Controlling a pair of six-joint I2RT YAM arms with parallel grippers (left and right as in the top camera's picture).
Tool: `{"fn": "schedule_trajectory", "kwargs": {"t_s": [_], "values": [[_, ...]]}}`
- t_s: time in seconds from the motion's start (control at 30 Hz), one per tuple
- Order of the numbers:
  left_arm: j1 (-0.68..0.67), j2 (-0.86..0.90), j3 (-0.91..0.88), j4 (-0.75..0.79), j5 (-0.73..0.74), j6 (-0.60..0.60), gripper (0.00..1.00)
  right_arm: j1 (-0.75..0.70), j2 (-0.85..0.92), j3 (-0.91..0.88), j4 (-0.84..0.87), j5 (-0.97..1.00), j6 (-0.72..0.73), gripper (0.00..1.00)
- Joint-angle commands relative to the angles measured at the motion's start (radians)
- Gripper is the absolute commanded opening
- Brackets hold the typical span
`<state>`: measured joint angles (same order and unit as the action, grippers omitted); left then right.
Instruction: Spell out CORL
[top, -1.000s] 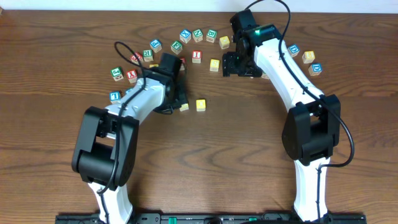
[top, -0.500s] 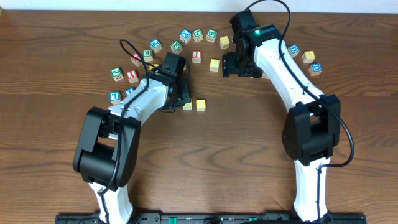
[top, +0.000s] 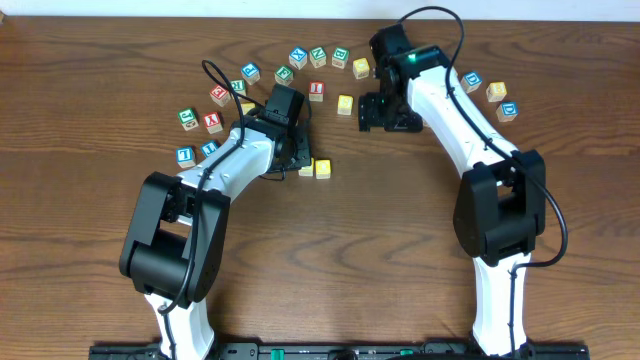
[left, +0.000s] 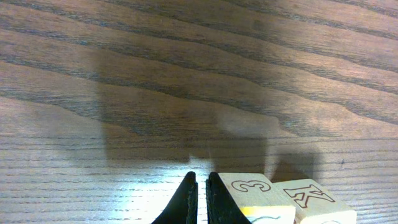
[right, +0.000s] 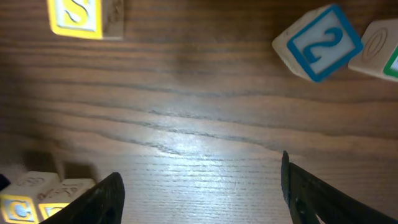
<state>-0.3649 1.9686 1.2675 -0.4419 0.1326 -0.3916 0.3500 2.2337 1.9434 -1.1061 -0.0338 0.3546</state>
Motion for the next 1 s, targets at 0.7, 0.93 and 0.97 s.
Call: {"fn": "schedule_trajectory", "kwargs": {"t_s": [0.7, 0.93, 0.97], "values": [[-0.018, 0.007, -0.007, -0.056, 0.018, 0.001, 0.07, 0.111, -0.017, -0.148, 0.095, -0.142, 0.071, 0.07], [-0.002, 0.007, -0.007, -0.05, 0.017, 0.002, 0.07, 0.112, -0.017, -0.153, 0.128, -0.158, 0.071, 0.07], [0.003, 0.007, -0.007, -0.049, 0.017, 0.002, 0.07, 0.112, -0.017, -0.155, 0.138, -0.158, 0.071, 0.06]]}}
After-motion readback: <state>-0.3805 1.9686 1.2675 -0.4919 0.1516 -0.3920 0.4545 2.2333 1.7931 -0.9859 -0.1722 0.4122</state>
